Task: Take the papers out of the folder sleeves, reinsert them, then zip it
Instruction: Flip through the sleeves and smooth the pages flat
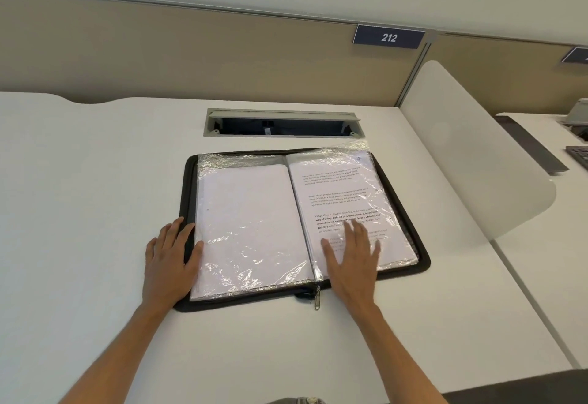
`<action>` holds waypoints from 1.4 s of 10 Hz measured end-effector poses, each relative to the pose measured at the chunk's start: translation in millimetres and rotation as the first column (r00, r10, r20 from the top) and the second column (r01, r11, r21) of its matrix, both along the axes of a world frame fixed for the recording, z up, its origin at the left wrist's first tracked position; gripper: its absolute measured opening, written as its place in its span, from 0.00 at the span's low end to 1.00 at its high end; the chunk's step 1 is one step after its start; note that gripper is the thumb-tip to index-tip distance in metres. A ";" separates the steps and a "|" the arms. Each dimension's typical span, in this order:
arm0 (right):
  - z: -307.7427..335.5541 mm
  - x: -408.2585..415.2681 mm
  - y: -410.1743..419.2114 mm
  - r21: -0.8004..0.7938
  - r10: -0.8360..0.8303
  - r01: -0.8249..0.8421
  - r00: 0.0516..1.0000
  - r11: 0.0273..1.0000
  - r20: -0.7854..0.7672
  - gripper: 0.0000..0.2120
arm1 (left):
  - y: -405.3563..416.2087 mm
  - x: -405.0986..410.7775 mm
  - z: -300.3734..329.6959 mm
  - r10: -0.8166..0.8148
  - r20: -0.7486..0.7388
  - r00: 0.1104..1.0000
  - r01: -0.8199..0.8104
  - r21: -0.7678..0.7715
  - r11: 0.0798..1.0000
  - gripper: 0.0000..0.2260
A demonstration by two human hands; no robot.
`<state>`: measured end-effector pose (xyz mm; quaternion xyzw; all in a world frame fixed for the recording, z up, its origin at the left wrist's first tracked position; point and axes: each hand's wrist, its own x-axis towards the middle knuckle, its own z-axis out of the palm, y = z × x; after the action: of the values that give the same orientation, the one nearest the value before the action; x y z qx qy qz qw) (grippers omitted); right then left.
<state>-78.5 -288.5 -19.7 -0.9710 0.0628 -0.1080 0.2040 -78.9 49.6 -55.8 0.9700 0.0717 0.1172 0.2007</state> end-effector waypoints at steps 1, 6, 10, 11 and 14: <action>13.7 -1.7 55.6 0.104 0.291 -0.281 0.951 0.954 -0.099 0.35 | -0.6 -0.3 0.4 0.002 -0.002 1.000 -0.002 -0.006 1.000 0.27; -12.2 -5.3 146.4 0.051 0.570 -0.582 0.770 0.812 -0.288 0.30 | -0.4 0.7 1.2 0.011 -0.022 1.000 -0.012 -0.032 0.999 0.27; 20.7 13.0 98.8 0.883 0.048 0.073 0.993 0.464 -0.107 0.22 | 0.1 -0.5 -0.6 0.007 -0.016 1.000 -0.008 -0.012 1.000 0.28; 31.7 10.5 66.0 0.823 -0.096 0.054 0.995 0.566 0.000 0.28 | 0.3 0.1 -2.0 0.005 -0.017 1.000 -0.005 -0.003 1.000 0.28; 47.4 14.9 5.0 0.782 -0.103 0.203 0.979 0.589 -0.176 0.51 | 0.8 0.3 -2.1 0.011 -0.019 1.000 -0.011 0.002 1.000 0.28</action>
<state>-63.5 -283.4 27.7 -0.7736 0.1989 -0.0313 0.6009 -78.6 50.5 -57.9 0.9709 0.0787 0.1090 0.1984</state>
